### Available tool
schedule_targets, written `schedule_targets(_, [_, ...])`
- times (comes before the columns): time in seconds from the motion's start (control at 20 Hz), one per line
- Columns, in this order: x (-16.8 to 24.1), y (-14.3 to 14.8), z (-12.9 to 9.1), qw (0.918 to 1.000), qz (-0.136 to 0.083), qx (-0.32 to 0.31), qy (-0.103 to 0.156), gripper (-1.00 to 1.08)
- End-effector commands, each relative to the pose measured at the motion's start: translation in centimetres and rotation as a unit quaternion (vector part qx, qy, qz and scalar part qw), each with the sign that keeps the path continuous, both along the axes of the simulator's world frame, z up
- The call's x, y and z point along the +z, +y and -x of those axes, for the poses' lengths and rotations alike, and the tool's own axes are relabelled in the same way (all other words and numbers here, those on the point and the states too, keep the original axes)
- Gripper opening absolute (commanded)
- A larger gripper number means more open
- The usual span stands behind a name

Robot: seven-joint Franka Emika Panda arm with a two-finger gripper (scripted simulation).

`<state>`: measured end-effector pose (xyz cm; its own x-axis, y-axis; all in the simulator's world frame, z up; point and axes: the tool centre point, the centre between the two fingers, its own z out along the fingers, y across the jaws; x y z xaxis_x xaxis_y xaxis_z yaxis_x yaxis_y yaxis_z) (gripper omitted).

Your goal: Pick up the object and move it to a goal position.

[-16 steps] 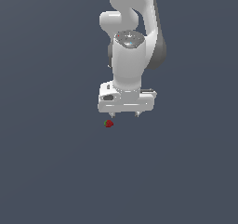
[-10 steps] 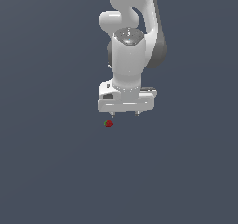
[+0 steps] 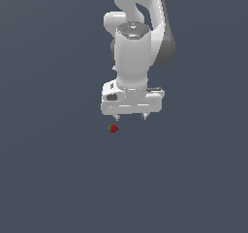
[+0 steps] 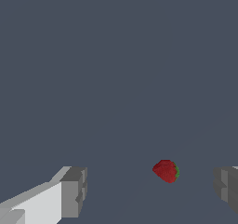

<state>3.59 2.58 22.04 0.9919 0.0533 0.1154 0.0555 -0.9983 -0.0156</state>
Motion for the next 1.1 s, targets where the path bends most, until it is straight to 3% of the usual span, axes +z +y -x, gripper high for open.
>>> schedule_targets(0.0, [-0.1, -0.1, 0.0, 1.0000, 0.001, 0.003, 0.000, 1.00])
schedule_targets(0.6, [-2.4, -1.6, 0.7, 0.9973, 0.013, 0.073, 0.008, 1.00])
schedule_targets(1.05, [-5.7, -3.6, 1.8, 0.9844, 0.026, 0.173, 0.019, 1.00])
